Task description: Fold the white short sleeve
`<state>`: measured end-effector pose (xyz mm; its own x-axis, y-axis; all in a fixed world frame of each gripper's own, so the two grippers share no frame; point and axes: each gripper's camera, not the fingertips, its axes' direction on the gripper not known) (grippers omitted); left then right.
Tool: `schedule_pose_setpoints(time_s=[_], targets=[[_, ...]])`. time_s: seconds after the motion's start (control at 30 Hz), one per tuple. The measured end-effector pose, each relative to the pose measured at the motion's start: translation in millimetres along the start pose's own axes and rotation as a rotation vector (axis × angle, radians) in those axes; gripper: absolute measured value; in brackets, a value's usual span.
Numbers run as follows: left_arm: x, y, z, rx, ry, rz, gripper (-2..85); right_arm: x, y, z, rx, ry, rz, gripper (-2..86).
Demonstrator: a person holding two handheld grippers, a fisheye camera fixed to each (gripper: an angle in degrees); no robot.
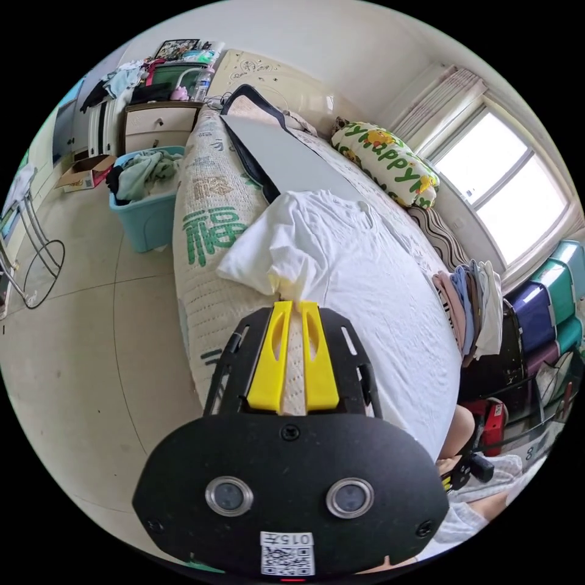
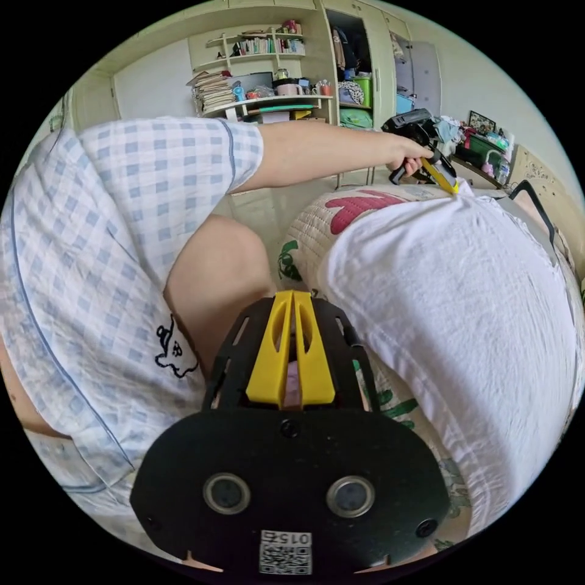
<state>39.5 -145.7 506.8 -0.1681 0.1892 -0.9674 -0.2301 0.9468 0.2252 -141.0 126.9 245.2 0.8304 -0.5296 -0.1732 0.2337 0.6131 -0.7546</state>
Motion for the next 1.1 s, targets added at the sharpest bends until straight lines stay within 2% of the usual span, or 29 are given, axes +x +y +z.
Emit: schedule_pose_setpoints(time_s=[0.17, 0.23, 0.33, 0.4, 0.5, 0.7, 0.77, 0.87, 0.93, 1.0, 1.07, 1.1], targets=[[10.4, 86.7, -50.3, 0.077, 0.048, 0.083, 3.9, 17.9, 24.8, -67.8, 0.155, -0.102, 0.038, -0.5], [32.5, 157.3, -78.4, 0.171, 0.159, 0.151, 4.7, 28.5, 40.1, -114.7, 0.323, -0.106, 0.040, -0.5], [62.0, 247.9, -102.2, 0.286, 0.293, 0.197, 4.9, 40.9, 57.5, -145.8, 0.438, -0.110, 0.030, -0.4], [81.8, 291.6, -109.2, 0.315, 0.316, 0.225, 4.9, 47.4, 61.9, -140.9, 0.409, -0.082, 0.061, -0.3], [111.8, 338.3, -114.3, 0.301, 0.247, 0.259, 5.0, 49.3, 62.5, -113.6, 0.301, -0.082, 0.099, 0.0], [144.3, 360.4, -88.2, 0.190, 0.196, 0.278, 4.5, 37.0, 67.1, -90.7, 0.223, -0.033, 0.065, 1.4], [146.3, 365.8, -90.0, 0.218, 0.124, 0.270, 2.5, 36.5, 71.8, -100.1, 0.236, -0.016, 0.063, 1.9], [142.0, 376.2, -97.4, 0.245, 0.135, 0.253, 0.5, 40.1, 86.4, -135.0, 0.264, 0.083, 0.067, 3.3], [136.2, 386.7, -102.1, 0.265, 0.139, 0.234, 0.0, 51.2, 108.2, -179.2, 0.318, 0.266, 0.138, 4.1], [131.6, 392.0, -104.7, 0.272, 0.153, 0.219, -0.2, 69.3, 133.7, -214.7, 0.413, 0.330, 0.246, 3.6], [129.4, 395.9, -108.2, 0.280, 0.156, 0.211, -0.3, 92.3, 160.0, -241.3, 0.397, 0.361, 0.299, 3.5], [129.2, 397.9, -110.1, 0.281, 0.153, 0.210, -0.3, 114.5, 182.8, -257.8, 0.422, 0.378, 0.408, 4.2]])
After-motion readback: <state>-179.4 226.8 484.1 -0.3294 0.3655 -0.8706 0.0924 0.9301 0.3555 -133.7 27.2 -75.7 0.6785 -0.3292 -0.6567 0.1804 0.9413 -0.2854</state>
